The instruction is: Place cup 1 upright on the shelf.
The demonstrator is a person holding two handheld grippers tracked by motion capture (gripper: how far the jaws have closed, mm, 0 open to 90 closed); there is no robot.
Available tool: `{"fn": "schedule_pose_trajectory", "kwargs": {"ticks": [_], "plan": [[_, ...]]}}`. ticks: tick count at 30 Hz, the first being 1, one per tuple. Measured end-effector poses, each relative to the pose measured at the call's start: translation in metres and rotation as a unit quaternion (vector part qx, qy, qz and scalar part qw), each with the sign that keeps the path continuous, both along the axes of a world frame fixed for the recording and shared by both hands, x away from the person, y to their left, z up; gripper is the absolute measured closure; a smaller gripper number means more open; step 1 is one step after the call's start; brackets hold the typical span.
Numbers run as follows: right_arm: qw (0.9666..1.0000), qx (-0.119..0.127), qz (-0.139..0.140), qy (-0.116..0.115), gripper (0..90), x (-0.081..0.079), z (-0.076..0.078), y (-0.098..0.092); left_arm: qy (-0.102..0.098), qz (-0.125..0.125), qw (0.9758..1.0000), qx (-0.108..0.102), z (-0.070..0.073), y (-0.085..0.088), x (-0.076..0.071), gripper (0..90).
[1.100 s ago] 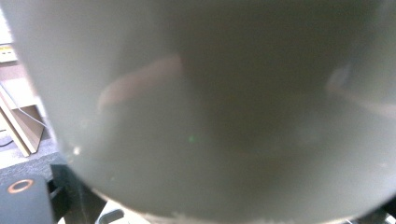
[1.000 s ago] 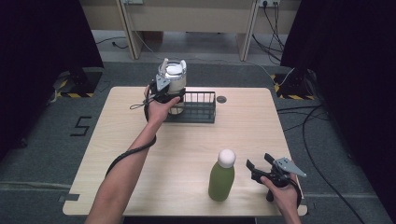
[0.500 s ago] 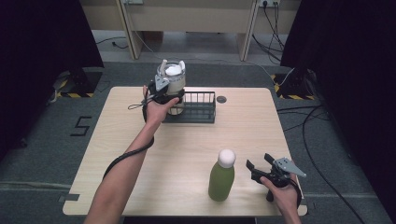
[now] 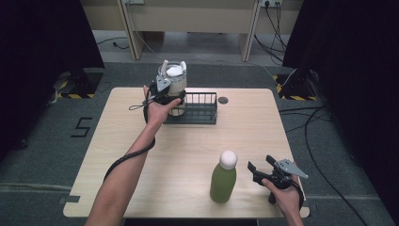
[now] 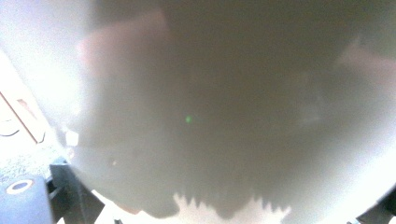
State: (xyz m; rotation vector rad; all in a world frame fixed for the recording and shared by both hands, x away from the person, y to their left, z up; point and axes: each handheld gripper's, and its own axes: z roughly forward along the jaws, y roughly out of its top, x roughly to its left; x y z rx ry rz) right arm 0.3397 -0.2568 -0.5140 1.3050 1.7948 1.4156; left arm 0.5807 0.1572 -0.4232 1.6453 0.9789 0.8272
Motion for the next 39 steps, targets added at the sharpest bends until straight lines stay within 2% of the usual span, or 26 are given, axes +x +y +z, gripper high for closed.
{"fn": "schedule_pose_trajectory", "kwargs": {"ticks": [2, 4, 15, 21, 37, 39], "plan": [[1.0, 0.0, 0.0, 0.0, 13.0, 0.0, 0.0, 0.0, -0.002, -0.003, 1.0, 0.001, -0.001, 0.0, 0.0, 7.3], [1.0, 0.0, 0.001, -0.001, 12.9, 0.0, 0.0, 0.0, -0.008, -0.01, 0.9999, 0.011, -0.002, 0.002, -0.001, 6.8], [1.0, -0.003, 0.003, 0.001, 12.6, 0.0, 0.0, 0.001, -0.015, -0.011, 0.9998, 0.008, -0.005, 0.004, -0.004, 6.9], [1.0, -0.003, 0.003, 0.002, 12.5, 0.0, 0.0, 0.001, -0.011, -0.011, 0.9999, 0.002, -0.004, 0.005, -0.006, 7.4], [1.0, -0.007, 0.004, -0.001, 12.5, -0.001, 0.001, 0.001, -0.013, -0.018, 0.9997, 0.009, -0.002, 0.014, -0.018, 10.1], [1.0, -0.005, 0.003, -0.001, 12.5, -0.001, 0.002, 0.001, -0.008, -0.022, 0.9997, 0.008, -0.003, 0.017, -0.021, 11.9]]}}
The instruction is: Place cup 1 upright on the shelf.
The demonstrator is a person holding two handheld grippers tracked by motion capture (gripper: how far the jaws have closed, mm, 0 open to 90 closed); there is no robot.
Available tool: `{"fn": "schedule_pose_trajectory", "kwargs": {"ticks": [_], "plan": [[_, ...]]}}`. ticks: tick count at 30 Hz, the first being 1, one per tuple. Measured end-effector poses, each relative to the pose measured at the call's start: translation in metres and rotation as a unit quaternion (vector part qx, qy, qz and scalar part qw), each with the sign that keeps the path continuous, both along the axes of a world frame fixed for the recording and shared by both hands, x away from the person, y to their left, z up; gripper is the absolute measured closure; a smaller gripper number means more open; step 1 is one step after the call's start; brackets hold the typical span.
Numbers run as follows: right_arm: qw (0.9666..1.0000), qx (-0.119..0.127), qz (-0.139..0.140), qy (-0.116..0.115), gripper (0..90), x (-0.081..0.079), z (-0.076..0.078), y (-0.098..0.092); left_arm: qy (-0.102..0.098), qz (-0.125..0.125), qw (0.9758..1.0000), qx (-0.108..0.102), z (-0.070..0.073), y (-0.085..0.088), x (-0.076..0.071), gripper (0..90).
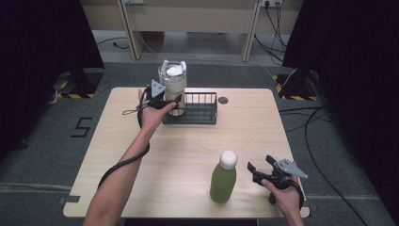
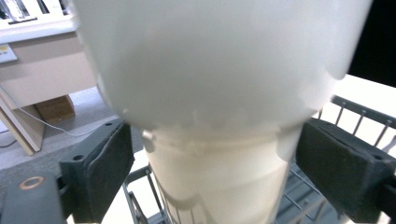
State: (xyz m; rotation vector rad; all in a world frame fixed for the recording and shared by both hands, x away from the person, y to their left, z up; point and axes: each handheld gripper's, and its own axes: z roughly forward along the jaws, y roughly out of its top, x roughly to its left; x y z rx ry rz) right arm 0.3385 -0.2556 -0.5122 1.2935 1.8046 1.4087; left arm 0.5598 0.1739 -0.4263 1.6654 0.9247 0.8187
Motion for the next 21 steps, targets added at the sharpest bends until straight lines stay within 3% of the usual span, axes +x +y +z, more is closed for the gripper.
{"fn": "schedule_pose_trajectory", "kwargs": {"ticks": [10, 21], "plan": [[1.0, -0.001, -0.001, -0.003, 12.5, -0.001, 0.001, 0.0, -0.002, -0.001, 1.0, -0.007, 0.001, 0.008, -0.012, 14.2], [0.9999, -0.006, 0.004, -0.009, 12.5, -0.006, 0.006, 0.001, -0.008, -0.005, 0.9999, -0.008, 0.001, 0.023, -0.036, 14.2]]}}
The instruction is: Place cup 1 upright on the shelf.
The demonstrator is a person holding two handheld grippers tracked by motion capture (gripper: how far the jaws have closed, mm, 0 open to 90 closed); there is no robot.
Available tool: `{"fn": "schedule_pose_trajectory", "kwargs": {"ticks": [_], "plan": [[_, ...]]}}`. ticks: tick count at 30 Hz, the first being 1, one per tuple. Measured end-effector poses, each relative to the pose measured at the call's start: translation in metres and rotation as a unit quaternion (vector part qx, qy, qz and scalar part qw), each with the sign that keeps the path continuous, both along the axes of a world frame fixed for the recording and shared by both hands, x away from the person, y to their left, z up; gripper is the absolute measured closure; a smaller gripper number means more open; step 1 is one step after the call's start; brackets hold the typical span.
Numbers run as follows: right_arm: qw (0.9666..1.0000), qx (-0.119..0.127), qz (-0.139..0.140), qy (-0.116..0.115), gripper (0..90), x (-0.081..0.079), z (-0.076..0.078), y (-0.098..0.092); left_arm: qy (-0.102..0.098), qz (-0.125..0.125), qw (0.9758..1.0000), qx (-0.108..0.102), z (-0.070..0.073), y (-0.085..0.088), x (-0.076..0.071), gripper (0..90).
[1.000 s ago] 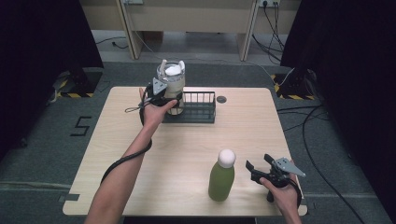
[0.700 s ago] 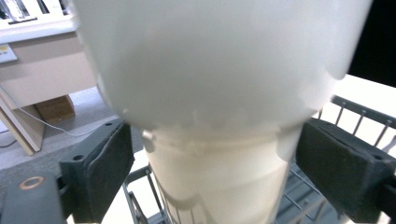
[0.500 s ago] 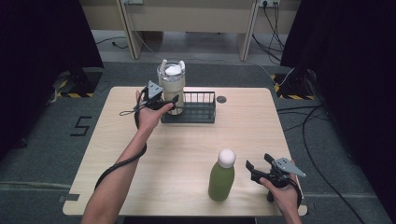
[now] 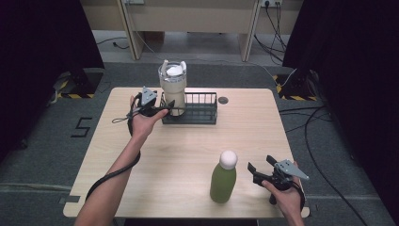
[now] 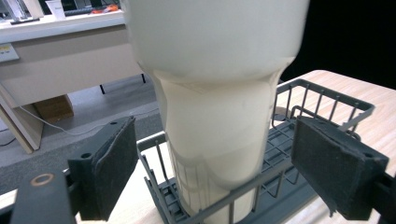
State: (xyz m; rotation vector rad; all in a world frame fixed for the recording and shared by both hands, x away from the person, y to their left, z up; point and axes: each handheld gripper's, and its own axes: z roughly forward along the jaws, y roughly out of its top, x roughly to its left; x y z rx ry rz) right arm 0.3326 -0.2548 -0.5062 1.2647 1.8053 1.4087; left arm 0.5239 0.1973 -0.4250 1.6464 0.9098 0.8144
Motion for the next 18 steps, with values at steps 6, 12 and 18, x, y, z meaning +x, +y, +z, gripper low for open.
{"fn": "schedule_pose_trajectory", "kwargs": {"ticks": [6, 12, 18], "plan": [[0.9999, -0.007, 0.007, -0.005, 12.5, -0.004, 0.004, 0.002, 0.0, 0.003, 1.0, 0.002, -0.003, 0.009, -0.012, 14.2], [0.9999, -0.009, 0.013, -0.006, 12.5, -0.008, 0.006, 0.006, 0.003, 0.006, 1.0, 0.003, -0.007, 0.017, -0.019, 14.2], [0.9996, -0.013, 0.02, -0.014, 12.5, -0.011, 0.008, 0.008, 0.004, 0.013, 0.9999, 0.002, -0.008, 0.03, -0.028, 14.2]]}}
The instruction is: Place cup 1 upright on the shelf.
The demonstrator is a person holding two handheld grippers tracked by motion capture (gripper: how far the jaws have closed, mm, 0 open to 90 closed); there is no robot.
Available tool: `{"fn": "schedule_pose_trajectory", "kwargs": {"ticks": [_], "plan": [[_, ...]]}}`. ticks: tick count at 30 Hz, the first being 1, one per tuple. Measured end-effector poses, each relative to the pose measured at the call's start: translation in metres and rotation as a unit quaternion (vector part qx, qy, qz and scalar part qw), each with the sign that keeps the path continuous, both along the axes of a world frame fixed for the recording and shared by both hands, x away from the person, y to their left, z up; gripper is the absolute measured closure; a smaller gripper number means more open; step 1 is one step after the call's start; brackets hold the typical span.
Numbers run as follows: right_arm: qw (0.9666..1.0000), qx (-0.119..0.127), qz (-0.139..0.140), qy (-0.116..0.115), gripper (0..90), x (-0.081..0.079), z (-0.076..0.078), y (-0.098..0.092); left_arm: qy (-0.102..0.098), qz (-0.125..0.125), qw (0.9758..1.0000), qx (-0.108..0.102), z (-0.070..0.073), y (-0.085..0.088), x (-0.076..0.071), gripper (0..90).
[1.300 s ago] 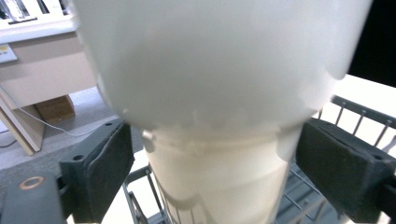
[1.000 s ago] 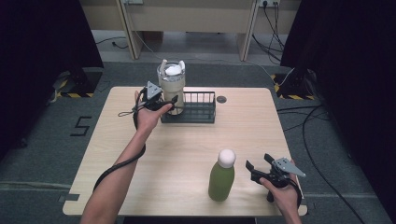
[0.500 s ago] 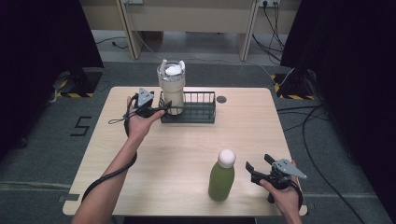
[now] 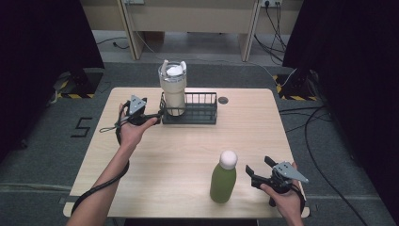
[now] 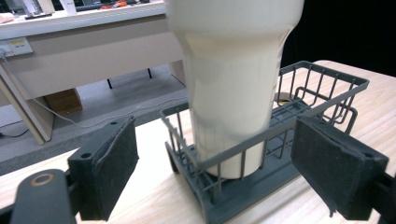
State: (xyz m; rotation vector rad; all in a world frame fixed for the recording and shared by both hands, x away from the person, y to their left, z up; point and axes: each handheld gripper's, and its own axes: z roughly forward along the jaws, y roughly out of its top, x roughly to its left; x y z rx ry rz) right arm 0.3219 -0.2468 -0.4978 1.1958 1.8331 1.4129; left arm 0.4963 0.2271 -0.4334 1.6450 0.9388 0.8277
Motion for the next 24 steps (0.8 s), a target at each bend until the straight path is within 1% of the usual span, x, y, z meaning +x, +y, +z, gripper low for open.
{"fn": "schedule_pose_trajectory", "kwargs": {"ticks": [2, 8, 12, 14, 16, 17, 18, 22, 24], "plan": [[1.0, 0.002, 0.001, 0.0, 12.6, 0.0, 0.0, 0.001, 0.002, 0.003, 1.0, 0.0, -0.001, 0.005, -0.004, 14.2], [1.0, 0.0, 0.003, -0.001, 12.6, -0.002, 0.001, 0.002, 0.001, 0.004, 1.0, 0.0, -0.002, 0.012, -0.012, 14.2], [1.0, -0.001, 0.004, -0.009, 12.7, -0.004, 0.003, 0.003, 0.003, 0.006, 1.0, 0.0, -0.005, 0.018, -0.018, 14.2], [0.9999, -0.001, 0.004, -0.01, 12.7, -0.005, 0.003, 0.004, 0.003, 0.006, 1.0, 0.002, -0.006, 0.021, -0.022, 14.2], [0.9999, 0.0, 0.003, -0.011, 12.7, -0.005, 0.003, 0.004, 0.003, 0.005, 1.0, 0.002, -0.008, 0.023, -0.026, 14.2], [0.9999, 0.0, 0.002, -0.012, 12.7, -0.005, 0.003, 0.003, 0.004, 0.005, 1.0, 0.0, -0.011, 0.027, -0.031, 14.2], [0.9999, 0.0, 0.002, -0.012, 12.7, -0.005, 0.003, 0.003, 0.004, 0.005, 1.0, 0.0, -0.011, 0.027, -0.031, 14.2], [0.9999, 0.002, -0.003, -0.017, 13.4, -0.005, 0.002, 0.002, 0.003, 0.009, 1.0, -0.003, -0.017, 0.034, -0.041, 14.2], [0.9998, 0.0, -0.006, -0.021, 13.5, -0.004, 0.002, 0.002, 0.003, 0.01, 0.9999, -0.001, -0.021, 0.039, -0.046, 14.2]]}}
